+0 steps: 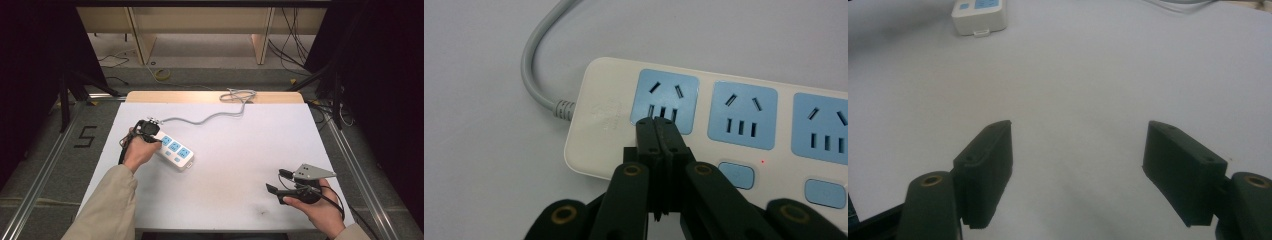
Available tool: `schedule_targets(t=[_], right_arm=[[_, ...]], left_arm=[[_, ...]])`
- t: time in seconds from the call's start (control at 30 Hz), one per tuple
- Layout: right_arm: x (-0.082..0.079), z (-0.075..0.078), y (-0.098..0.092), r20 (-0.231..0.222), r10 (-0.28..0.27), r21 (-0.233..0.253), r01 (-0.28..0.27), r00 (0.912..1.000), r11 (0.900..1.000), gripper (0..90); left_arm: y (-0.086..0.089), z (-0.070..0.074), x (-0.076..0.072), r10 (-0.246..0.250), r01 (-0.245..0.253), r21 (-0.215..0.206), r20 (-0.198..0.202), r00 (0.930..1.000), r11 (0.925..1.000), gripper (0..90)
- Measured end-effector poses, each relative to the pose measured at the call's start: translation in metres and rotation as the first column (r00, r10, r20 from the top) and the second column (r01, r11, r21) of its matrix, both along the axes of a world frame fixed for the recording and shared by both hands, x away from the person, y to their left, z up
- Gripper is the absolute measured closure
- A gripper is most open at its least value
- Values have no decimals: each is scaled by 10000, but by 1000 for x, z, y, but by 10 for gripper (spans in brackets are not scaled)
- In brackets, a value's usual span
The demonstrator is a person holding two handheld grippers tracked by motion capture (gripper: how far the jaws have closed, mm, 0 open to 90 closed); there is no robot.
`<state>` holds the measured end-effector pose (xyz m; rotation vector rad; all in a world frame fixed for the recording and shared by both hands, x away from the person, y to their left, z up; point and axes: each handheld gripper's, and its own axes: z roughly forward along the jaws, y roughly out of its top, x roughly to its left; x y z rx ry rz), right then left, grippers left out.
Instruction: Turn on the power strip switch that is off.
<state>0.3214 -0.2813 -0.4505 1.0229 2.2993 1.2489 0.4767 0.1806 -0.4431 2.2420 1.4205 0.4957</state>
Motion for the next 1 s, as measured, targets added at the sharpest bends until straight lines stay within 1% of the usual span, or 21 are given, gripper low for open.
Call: schedule_targets(t=[0.1,0.4,0.5,0.6,0.77,0.9,1.0], right_arm=[[0,0,0,1,-4,7,4,10000,10000,284],[0,0,0,-35,-16,30,16,10000,10000,283],[0,-1,0,-45,-29,28,30,10000,10000,283],[0,-1,1,-56,-1,-6,1,10000,10000,283],[-1,-1,1,-94,31,-8,-31,10000,10000,283],[-1,-1,1,-94,77,-20,-77,9999,10000,283],[-1,-1,1,-103,80,-7,-80,9999,10000,284]], left_arm=[[0,0,0,4,-4,-39,-37,10000,10000,899],[-1,0,0,-115,118,165,-140,9998,9998,898],[-2,0,-1,-164,165,23,-309,9994,9999,899],[-3,0,-1,-171,175,98,-320,9993,9998,899],[-3,0,0,-109,110,20,-264,9996,9999,899],[-5,0,0,-155,161,184,-305,9994,9997,899],[-5,0,0,-107,112,165,-335,9994,9998,899]])
